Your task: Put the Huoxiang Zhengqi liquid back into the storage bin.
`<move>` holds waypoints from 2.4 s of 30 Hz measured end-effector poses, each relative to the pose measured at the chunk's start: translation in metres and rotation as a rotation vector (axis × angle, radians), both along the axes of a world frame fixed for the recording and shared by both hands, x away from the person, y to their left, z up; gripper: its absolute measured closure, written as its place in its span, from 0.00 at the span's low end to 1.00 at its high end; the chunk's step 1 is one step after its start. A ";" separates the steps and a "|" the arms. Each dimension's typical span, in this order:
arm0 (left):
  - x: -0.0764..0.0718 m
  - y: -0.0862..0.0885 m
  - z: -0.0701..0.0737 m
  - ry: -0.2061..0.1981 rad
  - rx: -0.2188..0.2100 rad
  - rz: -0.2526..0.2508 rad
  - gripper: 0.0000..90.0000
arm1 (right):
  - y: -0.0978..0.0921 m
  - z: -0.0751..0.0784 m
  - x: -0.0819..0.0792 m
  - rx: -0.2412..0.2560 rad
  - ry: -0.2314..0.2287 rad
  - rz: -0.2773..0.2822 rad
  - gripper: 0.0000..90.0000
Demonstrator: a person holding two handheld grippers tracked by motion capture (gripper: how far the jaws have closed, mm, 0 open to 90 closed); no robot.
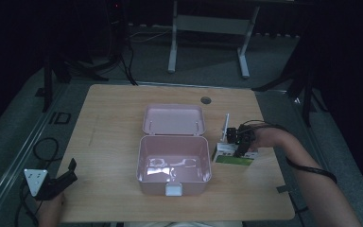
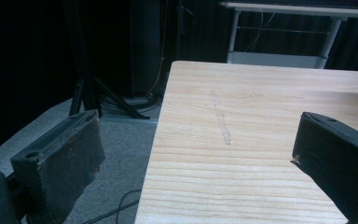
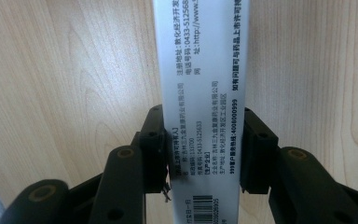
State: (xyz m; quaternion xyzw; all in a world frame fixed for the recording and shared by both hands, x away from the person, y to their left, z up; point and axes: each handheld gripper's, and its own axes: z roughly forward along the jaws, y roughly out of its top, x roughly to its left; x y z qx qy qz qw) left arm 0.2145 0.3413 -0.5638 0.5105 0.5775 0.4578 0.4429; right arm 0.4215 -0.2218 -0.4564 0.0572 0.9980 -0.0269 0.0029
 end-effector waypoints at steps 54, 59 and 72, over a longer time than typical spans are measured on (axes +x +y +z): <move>0.000 0.001 0.000 0.002 -0.004 0.006 0.02 | 0.001 0.094 -0.085 -0.042 0.019 0.077 0.69; 0.000 0.001 0.000 0.003 -0.006 0.007 0.02 | 0.005 0.108 -0.088 -0.043 0.014 0.082 0.69; 0.000 0.001 0.000 0.003 -0.003 0.006 0.02 | 0.011 0.151 -0.094 -0.038 -0.039 0.073 0.69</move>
